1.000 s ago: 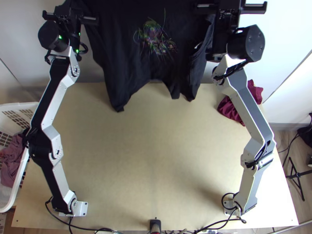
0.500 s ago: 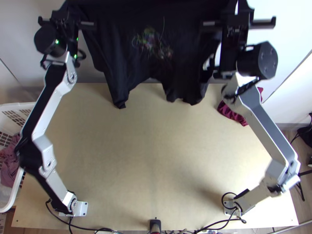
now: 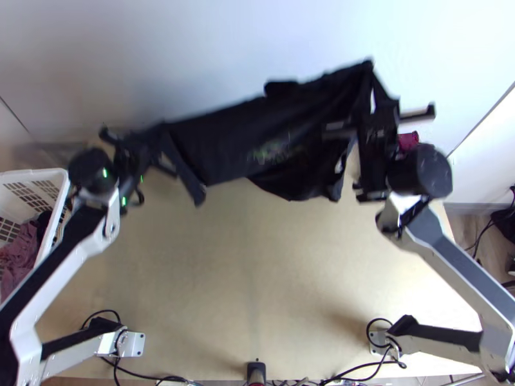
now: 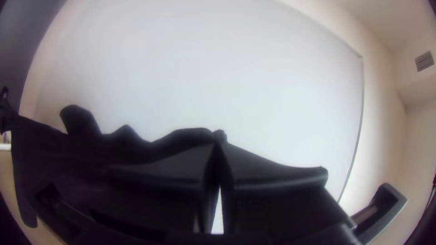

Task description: Fold the t-shirt

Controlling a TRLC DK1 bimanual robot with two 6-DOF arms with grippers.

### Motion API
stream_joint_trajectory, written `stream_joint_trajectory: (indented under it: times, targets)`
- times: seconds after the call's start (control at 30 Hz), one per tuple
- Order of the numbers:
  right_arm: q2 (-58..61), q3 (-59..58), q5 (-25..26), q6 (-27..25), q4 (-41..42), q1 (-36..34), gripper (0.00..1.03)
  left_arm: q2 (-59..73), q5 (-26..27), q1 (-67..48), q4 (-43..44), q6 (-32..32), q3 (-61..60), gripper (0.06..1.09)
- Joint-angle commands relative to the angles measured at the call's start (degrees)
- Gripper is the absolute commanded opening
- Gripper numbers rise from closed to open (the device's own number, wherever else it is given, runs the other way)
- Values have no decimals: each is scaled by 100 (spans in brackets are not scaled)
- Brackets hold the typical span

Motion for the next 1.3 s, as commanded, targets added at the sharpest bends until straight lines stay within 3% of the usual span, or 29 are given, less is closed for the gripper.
stream_joint_trajectory:
  times: [0.0, 0.4, 0.6, 0.77, 0.97, 1.27]
  targets:
    - [-957, -1236, 296, 651, -885, 476, 2, -1245, 307, -160, -432, -106, -1396, 9]
    - [-2100, -471, 253, 1530, -3707, 1108, 2, -3126, 324, -178, -1073, -853, -1291, 9]
    - [-2882, -480, 103, 1960, -4621, 1126, 3, -4111, 210, -995, -2189, -959, -1062, 9]
    - [-3462, -453, -11, 2101, -5245, 1135, 2, -4673, 193, -1153, -2998, -959, -887, 9]
    - [-3726, 188, -55, 2101, -5851, 1398, 2, -5051, 166, -1153, -3367, -1064, -403, 9]
    - [-3207, 1805, -11, 2057, -5869, 1249, 2, -4937, 61, -846, -2866, -1231, 485, 9]
